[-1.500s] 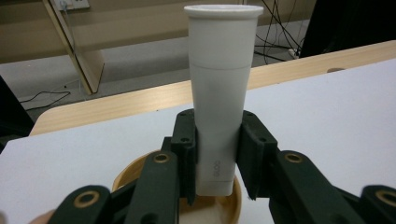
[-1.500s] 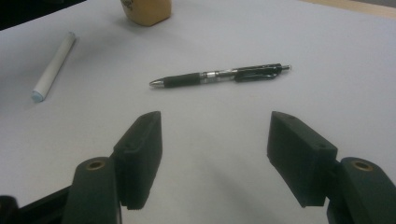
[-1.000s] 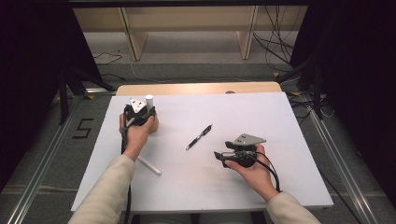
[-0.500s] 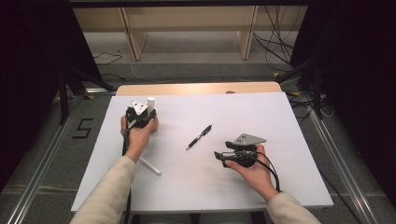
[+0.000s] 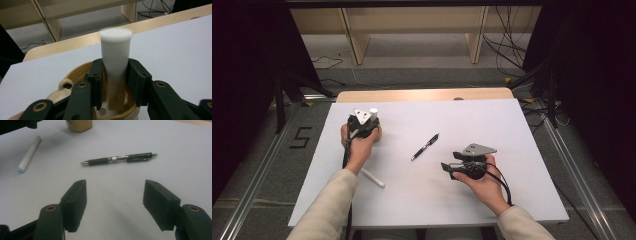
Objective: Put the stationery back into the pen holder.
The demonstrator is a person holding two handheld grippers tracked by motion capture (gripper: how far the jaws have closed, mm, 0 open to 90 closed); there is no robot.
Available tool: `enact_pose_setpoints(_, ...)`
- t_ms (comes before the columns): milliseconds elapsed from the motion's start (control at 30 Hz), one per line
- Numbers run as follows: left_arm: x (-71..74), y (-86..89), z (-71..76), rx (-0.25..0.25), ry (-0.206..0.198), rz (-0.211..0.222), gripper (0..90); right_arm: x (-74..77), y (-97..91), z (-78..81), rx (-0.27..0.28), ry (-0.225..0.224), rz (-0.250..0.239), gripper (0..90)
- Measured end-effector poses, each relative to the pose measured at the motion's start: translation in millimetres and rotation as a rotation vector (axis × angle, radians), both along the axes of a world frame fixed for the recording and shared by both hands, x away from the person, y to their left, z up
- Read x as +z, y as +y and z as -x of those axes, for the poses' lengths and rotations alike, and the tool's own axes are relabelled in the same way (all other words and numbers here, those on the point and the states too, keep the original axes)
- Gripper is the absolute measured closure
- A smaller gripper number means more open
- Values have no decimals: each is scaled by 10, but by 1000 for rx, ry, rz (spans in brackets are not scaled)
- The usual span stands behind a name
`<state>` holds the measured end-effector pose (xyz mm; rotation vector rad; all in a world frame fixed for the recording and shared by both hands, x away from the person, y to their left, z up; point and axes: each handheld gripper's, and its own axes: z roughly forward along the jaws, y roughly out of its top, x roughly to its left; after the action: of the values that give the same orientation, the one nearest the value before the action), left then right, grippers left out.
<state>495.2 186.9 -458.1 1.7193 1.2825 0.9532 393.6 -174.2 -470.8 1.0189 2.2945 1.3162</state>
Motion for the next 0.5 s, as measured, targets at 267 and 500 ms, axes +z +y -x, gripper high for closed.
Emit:
enact_pose_setpoints(267, 43, 14, 32, -9, -17, 35, 570, 0, 6, 3, 3, 1, 1, 364)
enact_pose_setpoints(500, 87, -26, 69, -9, -39, 27, 460, 3, 3, 4, -1, 1, 0, 363)
